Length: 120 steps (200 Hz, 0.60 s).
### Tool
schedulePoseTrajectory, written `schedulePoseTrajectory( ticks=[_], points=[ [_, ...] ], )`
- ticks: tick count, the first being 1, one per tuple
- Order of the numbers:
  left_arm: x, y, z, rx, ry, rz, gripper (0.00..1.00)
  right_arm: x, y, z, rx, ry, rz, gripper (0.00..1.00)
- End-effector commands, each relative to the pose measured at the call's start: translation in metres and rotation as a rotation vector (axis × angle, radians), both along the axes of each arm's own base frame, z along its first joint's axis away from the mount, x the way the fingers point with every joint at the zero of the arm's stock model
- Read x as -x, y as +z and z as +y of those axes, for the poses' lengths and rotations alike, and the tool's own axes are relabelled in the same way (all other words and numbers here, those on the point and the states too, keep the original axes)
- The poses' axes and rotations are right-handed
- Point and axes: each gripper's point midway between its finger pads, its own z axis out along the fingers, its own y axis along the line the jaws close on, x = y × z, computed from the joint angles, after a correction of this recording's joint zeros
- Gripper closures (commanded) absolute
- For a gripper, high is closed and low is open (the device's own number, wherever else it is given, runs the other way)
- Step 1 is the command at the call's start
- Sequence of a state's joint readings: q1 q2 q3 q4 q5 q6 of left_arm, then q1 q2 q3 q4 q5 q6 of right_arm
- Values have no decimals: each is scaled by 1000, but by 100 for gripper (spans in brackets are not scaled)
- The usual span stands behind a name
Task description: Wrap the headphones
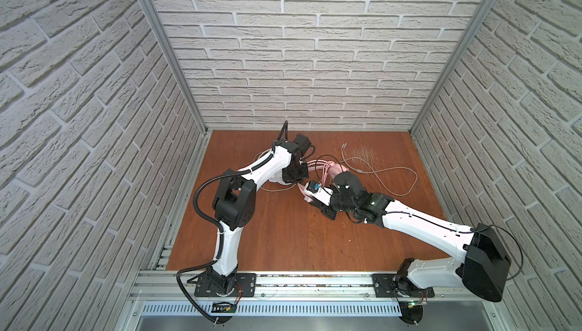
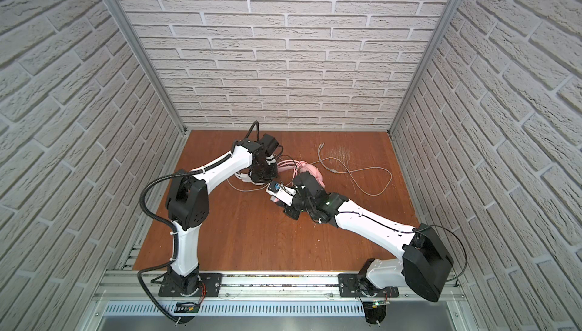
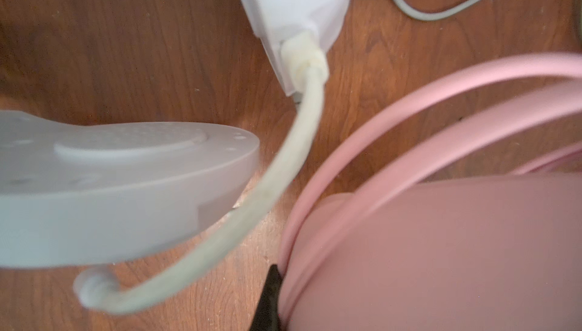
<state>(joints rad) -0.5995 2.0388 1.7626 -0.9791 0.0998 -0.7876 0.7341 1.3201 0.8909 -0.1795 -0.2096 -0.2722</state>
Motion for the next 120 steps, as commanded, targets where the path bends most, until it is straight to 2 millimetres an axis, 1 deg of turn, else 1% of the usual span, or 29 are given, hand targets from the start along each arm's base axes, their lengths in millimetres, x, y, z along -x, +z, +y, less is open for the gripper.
schedulePoseTrajectory(
  ticks=[1, 33, 54, 94, 120],
  points=[
    [-5, 36, -10, 79, -2, -85, 100, -16, 20, -7, -86, -114, 21, 95],
    [-3, 39, -15, 88, -16, -97, 100, -33, 30, -19, -109, -245, 57, 94],
    [-1, 39, -19, 93, -17, -96, 100, -41, 33, -26, -109, -324, 85, 94],
    [2, 40, -23, 94, -25, -97, 100, -52, 27, -31, -69, -447, 179, 94],
    [2, 43, -20, 88, -18, -107, 100, -61, 21, -35, -30, -529, 228, 94]
  ],
)
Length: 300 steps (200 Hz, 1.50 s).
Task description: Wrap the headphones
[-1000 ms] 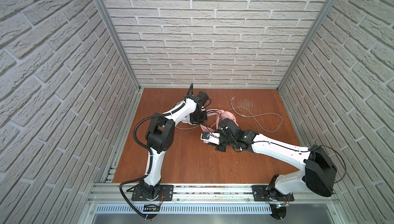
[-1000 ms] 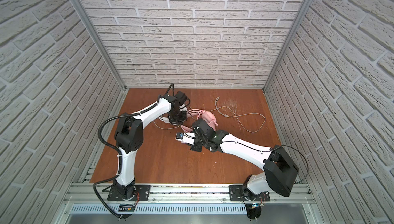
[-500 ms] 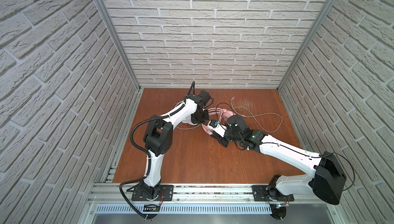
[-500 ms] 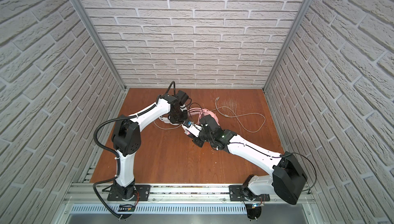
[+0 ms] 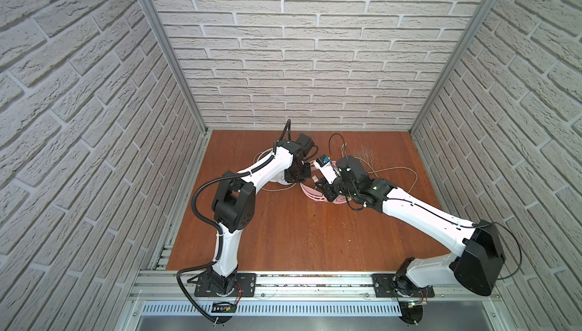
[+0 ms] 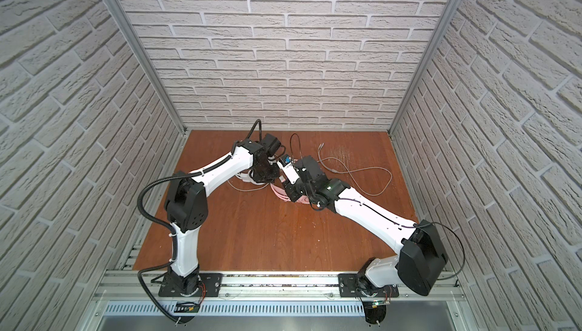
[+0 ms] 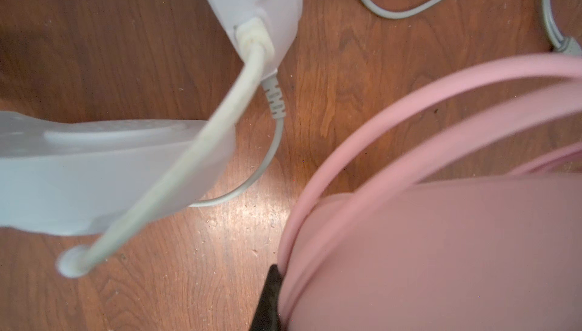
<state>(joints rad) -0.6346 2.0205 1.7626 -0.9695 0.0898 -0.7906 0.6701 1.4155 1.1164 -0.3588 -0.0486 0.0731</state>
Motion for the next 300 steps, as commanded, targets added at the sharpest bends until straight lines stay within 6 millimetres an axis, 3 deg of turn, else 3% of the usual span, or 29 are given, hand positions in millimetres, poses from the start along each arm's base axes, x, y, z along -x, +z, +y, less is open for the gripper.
schedulePoseTrajectory(
  ticks=[1, 46, 98, 141, 196, 300],
  points=[
    [-4, 35, -8, 79, 11, -78, 100, -8, -5, -11, 25, -118, 68, 94],
    [-4, 38, -6, 77, 13, -83, 100, -15, -20, -15, 33, -239, 162, 94],
    [-4, 38, -10, 88, 10, -73, 100, -17, -41, -3, 11, -291, 290, 93],
    [-3, 36, -7, 89, 15, -60, 100, -18, -47, 5, 6, -288, 338, 85],
    [-4, 29, -6, 98, 26, -31, 100, -20, -43, 9, -9, -283, 342, 74],
    [-6, 18, 0, 92, 36, 2, 100, -22, -23, 5, -28, -288, 292, 65]
  ],
)
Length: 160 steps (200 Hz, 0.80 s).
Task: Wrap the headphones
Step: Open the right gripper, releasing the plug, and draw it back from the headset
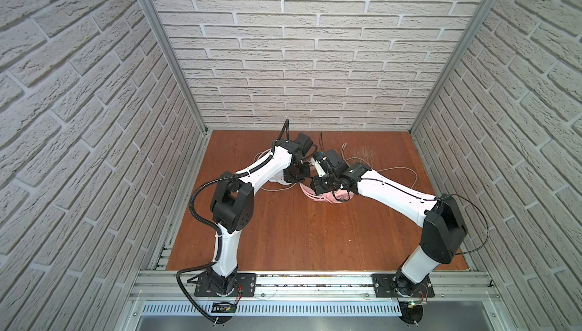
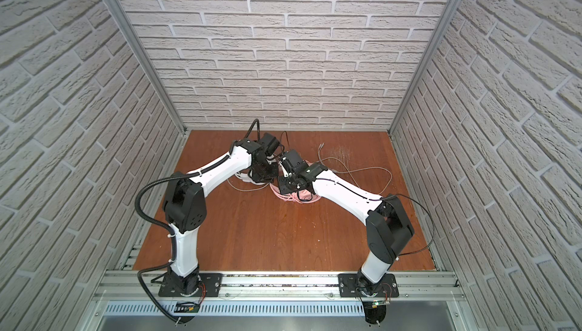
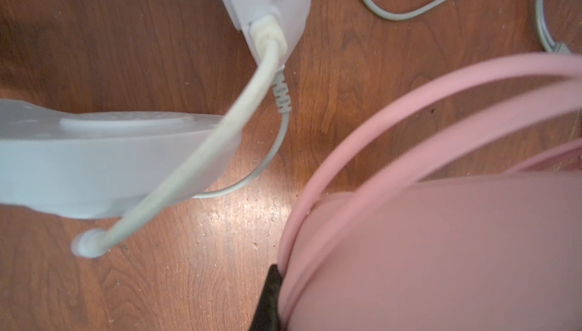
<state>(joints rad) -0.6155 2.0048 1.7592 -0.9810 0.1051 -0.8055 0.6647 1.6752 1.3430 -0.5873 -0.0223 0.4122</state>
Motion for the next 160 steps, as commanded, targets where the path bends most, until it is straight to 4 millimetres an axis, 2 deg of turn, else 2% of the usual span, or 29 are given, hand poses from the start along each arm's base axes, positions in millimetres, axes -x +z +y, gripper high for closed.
schedulePoseTrajectory(
  ticks=[1, 35, 82, 121, 157, 160],
  points=[
    [-5, 14, -6, 78, 8, -12, 100, -3, 25, -1, -32, -11, -49, 65],
    [-6, 16, -6, 81, 8, -16, 100, -3, 41, -5, -59, -24, -100, 58],
    [-7, 17, -6, 81, 8, -19, 100, 2, 77, -12, -104, 1, -222, 50],
    [-8, 24, -3, 75, 3, -37, 100, 12, 106, -43, -72, -24, -365, 42],
    [-12, 35, 1, 84, -9, -79, 100, 23, 115, -85, -2, -51, -424, 31],
    [-12, 36, 1, 86, -11, -82, 100, 23, 116, -88, 1, -57, -426, 28]
  ],
)
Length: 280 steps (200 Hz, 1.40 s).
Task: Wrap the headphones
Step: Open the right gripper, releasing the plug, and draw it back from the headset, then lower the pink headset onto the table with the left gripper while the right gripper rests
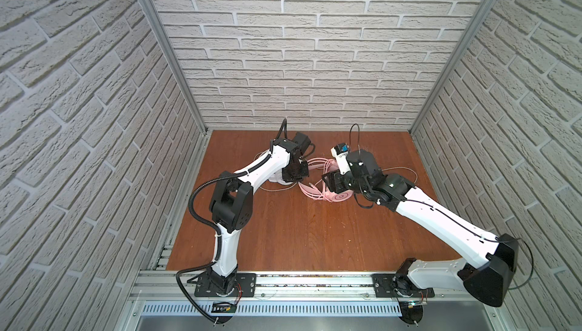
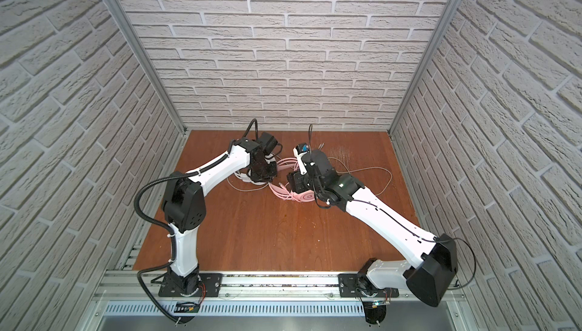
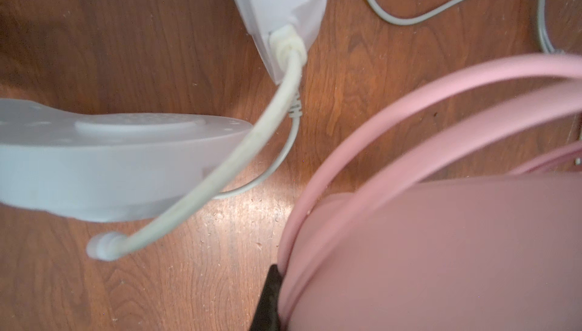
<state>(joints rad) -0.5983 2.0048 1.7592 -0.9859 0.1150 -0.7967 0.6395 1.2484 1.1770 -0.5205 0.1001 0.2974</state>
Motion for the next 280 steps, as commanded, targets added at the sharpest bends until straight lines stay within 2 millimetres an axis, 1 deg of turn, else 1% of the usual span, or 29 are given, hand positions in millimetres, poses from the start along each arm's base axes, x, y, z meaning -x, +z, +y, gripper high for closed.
schedulePoseTrajectory(
  ticks=[1, 5, 11, 21, 38, 67, 85, 109, 137, 152, 186, 212, 247, 280],
  points=[
    [-9, 36, -4, 82, -17, -91, 100, -1, 8, -32, 56, -51, -66, 26],
    [-9, 38, -4, 84, -21, -97, 100, 0, 8, -36, 57, -58, -67, 22],
    [-10, 41, -4, 89, -25, -106, 100, 1, 8, -45, 61, -72, -69, 11],
    [-9, 45, -3, 91, -37, -116, 100, 4, 7, -57, 65, -97, -68, 1],
    [-5, 50, 1, 89, -54, -132, 100, 8, 2, -78, 74, -144, -57, 0],
    [8, 54, 6, 120, -71, -158, 100, 11, -12, -104, 71, -214, -32, 0],
    [20, 52, 13, 121, -74, -154, 100, 11, -18, -115, 59, -260, -20, 0],
    [39, 49, 28, 101, -88, -153, 100, 10, -24, -124, 16, -310, -5, 0],
    [60, 43, 52, 51, -71, -151, 100, 8, -34, -129, 10, -337, 41, 0],
    [69, 35, 63, 39, -42, -143, 100, 6, -37, -131, 12, -347, 44, 0],
    [82, 17, 81, 26, 7, -130, 100, 2, -45, -135, 10, -385, 58, 0],
    [87, 0, 92, 17, 36, -115, 100, 1, -54, -132, 4, -378, 82, 0],
    [87, -25, 103, 6, 60, -95, 100, 1, -61, -131, -3, -383, 90, 0],
    [85, -39, 111, -19, 75, -85, 100, 2, -68, -131, -9, -389, 97, 0]
  ],
)
